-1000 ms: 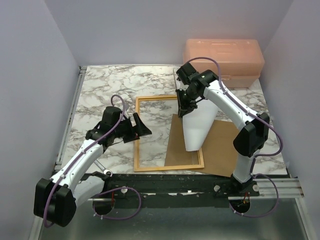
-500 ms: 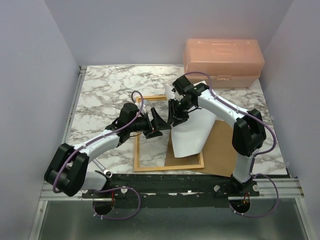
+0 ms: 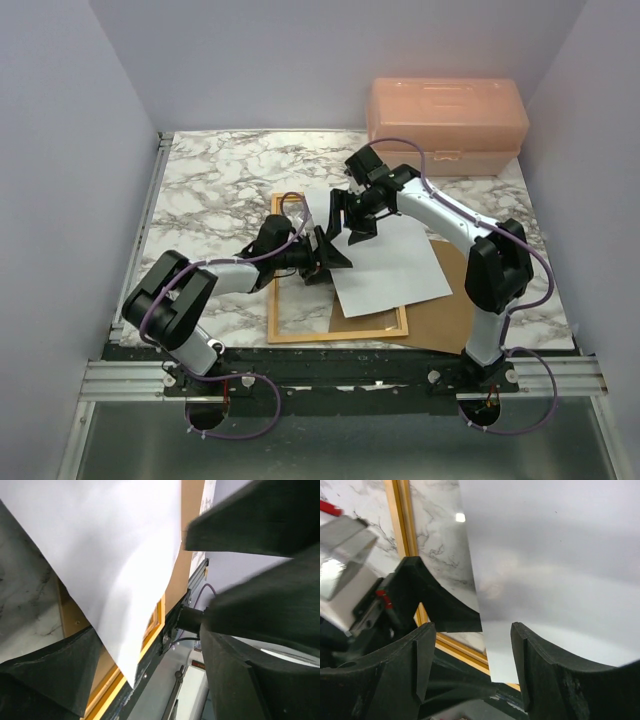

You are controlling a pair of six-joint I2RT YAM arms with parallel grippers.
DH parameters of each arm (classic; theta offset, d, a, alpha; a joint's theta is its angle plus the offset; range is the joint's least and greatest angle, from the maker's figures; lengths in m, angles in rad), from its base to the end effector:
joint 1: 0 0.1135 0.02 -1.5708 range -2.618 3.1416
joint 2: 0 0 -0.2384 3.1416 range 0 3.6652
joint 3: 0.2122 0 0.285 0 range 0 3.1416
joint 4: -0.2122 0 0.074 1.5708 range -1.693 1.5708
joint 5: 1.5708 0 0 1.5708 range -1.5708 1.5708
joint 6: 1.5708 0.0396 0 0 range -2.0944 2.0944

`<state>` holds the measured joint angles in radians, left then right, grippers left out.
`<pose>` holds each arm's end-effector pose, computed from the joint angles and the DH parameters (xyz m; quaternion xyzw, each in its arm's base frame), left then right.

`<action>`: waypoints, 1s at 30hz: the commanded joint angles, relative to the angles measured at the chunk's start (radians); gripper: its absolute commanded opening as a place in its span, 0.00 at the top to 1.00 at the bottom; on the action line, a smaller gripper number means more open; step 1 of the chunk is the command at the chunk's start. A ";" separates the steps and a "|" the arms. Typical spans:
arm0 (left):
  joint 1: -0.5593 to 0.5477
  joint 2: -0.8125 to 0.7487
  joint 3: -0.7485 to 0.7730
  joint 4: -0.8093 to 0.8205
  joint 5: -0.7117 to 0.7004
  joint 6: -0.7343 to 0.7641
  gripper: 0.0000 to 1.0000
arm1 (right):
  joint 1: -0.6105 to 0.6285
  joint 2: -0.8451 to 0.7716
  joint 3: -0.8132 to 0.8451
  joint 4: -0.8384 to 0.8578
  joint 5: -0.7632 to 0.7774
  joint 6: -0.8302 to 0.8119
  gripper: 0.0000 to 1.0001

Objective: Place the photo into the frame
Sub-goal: Turn over the photo from the photo frame.

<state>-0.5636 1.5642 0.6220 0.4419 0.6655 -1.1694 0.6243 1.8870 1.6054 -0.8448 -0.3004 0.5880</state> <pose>0.2600 -0.1933 0.1114 -0.0835 0.8256 -0.5493 0.0980 0.3392 0.2588 0.2194 -0.0505 0.9637 0.2441 0.0959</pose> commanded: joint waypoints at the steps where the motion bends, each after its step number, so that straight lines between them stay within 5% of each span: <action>1: -0.005 0.072 -0.041 0.180 -0.009 -0.069 0.25 | -0.007 -0.052 0.042 -0.005 0.069 0.013 0.32; 5: -0.007 0.110 -0.061 0.234 -0.034 -0.100 0.39 | -0.036 -0.088 0.024 -0.020 0.092 0.002 0.32; 9: -0.007 0.097 -0.088 0.242 -0.068 -0.111 0.73 | -0.078 -0.139 -0.003 -0.024 0.091 -0.015 0.32; 16: -0.006 0.003 -0.083 0.090 -0.117 -0.043 0.96 | -0.111 -0.189 -0.029 -0.047 0.096 -0.049 0.32; 21: -0.007 -0.087 -0.040 -0.111 -0.142 0.057 1.00 | -0.118 -0.225 -0.054 -0.052 0.108 -0.056 0.32; 30: 0.001 -0.247 0.066 -0.505 -0.159 0.272 1.00 | -0.139 -0.301 -0.127 -0.035 0.144 -0.068 0.16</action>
<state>-0.5652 1.3998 0.6411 0.1680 0.5385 -1.0355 0.5003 1.6375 1.5120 -0.8734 -0.1974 0.5385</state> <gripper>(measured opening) 0.008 0.826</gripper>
